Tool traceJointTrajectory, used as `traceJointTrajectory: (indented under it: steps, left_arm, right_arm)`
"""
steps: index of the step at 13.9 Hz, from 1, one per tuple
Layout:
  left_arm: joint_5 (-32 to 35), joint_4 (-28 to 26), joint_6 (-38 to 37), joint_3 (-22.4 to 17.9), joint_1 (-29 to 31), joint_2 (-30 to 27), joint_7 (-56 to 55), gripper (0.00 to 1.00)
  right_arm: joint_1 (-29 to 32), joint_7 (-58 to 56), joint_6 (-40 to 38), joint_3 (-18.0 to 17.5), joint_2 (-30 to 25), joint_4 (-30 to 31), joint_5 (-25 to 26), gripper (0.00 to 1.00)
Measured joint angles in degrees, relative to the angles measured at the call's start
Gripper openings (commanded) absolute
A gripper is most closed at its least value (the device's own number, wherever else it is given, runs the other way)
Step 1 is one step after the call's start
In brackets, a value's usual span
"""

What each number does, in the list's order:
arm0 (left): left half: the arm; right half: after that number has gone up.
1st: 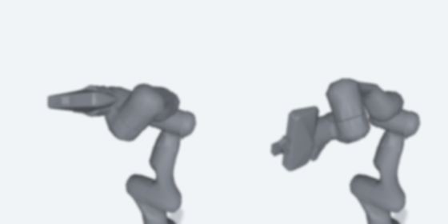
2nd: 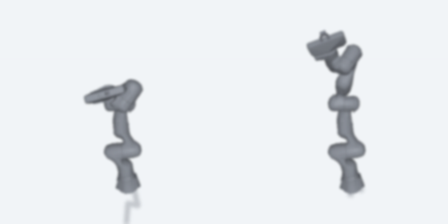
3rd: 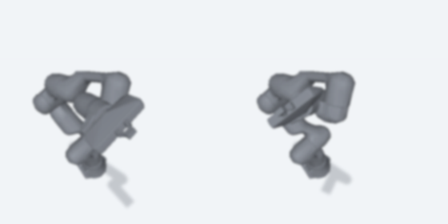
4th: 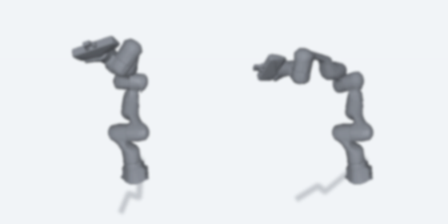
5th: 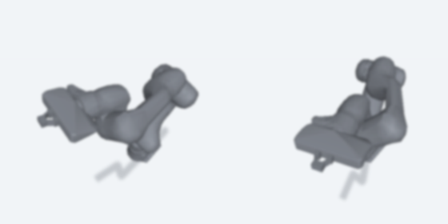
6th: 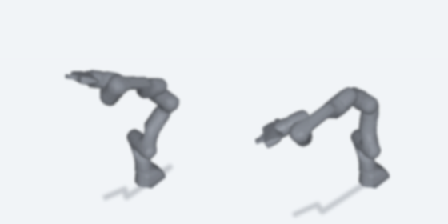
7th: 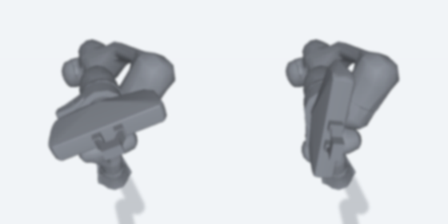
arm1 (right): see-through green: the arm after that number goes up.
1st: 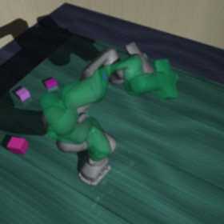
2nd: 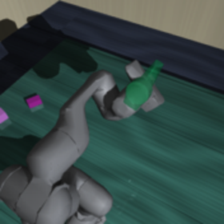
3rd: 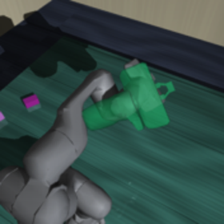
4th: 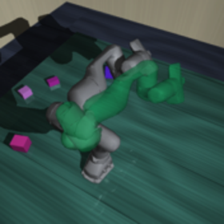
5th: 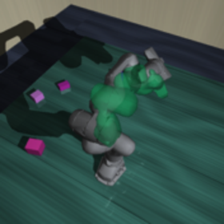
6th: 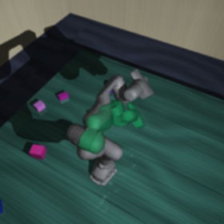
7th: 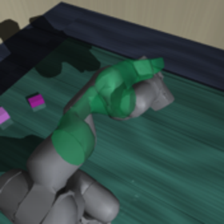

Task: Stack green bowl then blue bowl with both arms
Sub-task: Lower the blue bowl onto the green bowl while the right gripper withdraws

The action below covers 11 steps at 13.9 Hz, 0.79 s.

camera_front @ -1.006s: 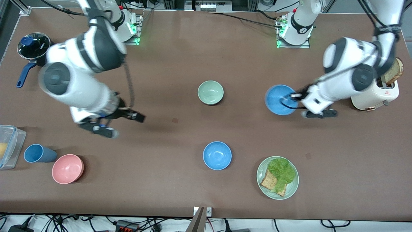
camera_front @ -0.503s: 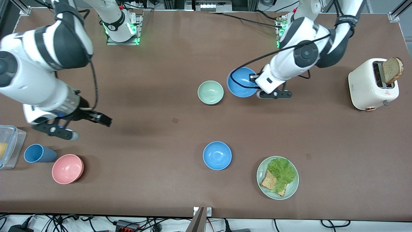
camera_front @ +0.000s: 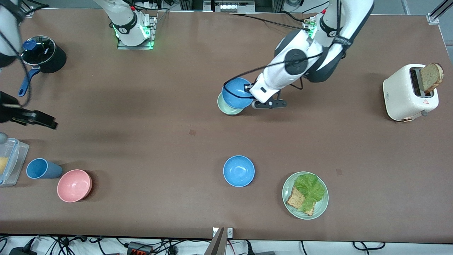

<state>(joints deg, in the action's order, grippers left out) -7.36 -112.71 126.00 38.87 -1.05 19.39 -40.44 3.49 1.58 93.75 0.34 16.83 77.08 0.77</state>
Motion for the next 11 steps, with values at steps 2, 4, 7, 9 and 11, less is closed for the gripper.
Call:
traceJointTrajectory:
  steps: [2, 4, 7, 9, 11]
  left_arm:
    - [4.3, 0.0, 1.8, 0.0, -0.4, 1.5, -2.1, 0.00]
    - [7.0, 0.0, 3.0, 0.0, -0.6, 2.7, -2.2, 0.00]
    - [8.9, 0.2, 4.2, 0.0, -1.1, 3.8, -2.4, 0.00]
    - [8.9, 0.6, 4.6, 0.0, -1.4, 4.8, -2.4, 0.00]
    - [9.2, 0.7, 4.7, 0.0, -1.9, 5.7, -2.4, 0.00]
  right_arm:
    - [0.4, -1.9, -0.5, 0.0, -1.1, -0.1, 0.0, 1.00]
    - [0.3, -2.2, -1.1, -0.3, -2.9, -0.1, 0.0, 1.00]
    - [0.0, -2.2, -1.6, -0.1, -4.2, 0.0, 0.0, 1.00]
    - [-1.3, -2.2, -1.6, 1.3, -4.3, 0.4, 0.0, 1.00]
    - [-2.1, -2.2, -1.6, 1.9, -4.4, 0.9, 0.0, 1.00]
